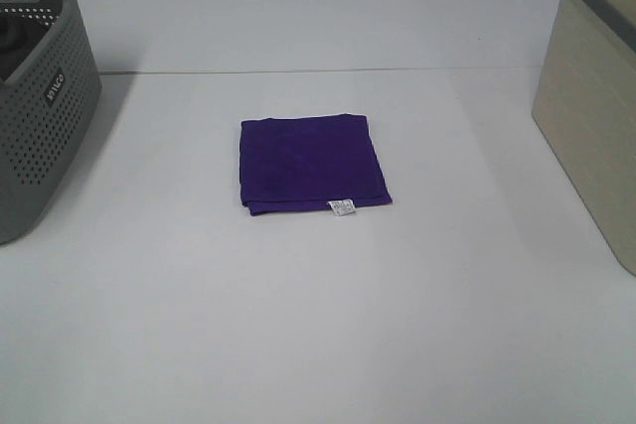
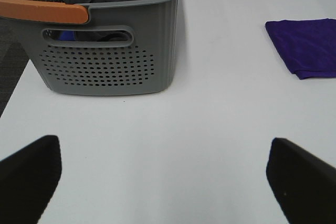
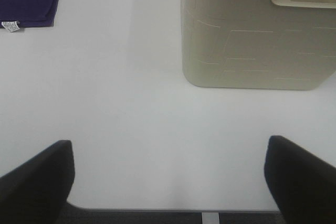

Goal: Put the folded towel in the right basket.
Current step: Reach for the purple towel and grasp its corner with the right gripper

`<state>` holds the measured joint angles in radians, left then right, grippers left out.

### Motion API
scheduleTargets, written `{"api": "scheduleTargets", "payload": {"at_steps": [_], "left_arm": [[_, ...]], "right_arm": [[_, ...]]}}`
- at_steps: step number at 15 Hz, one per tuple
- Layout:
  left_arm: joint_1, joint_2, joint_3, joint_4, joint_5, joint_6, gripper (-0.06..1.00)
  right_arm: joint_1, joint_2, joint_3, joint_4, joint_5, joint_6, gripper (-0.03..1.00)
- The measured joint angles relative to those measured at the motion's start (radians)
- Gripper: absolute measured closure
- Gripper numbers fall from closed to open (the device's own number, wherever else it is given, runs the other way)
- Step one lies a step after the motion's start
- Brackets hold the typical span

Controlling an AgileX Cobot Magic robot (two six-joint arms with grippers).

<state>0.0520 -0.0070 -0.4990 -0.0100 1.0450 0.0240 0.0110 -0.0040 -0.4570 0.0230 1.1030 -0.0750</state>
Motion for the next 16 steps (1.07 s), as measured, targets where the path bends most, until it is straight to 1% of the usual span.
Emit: {"api": "scheduleTargets", "payload": {"at_steps": [16], "left_arm": [[0.0, 0.0, 0.0, 0.0, 0.0, 0.0, -0.05]], "right_arm": [[0.0, 0.0, 0.0, -0.008, 0.0, 0.006, 0.02]]}}
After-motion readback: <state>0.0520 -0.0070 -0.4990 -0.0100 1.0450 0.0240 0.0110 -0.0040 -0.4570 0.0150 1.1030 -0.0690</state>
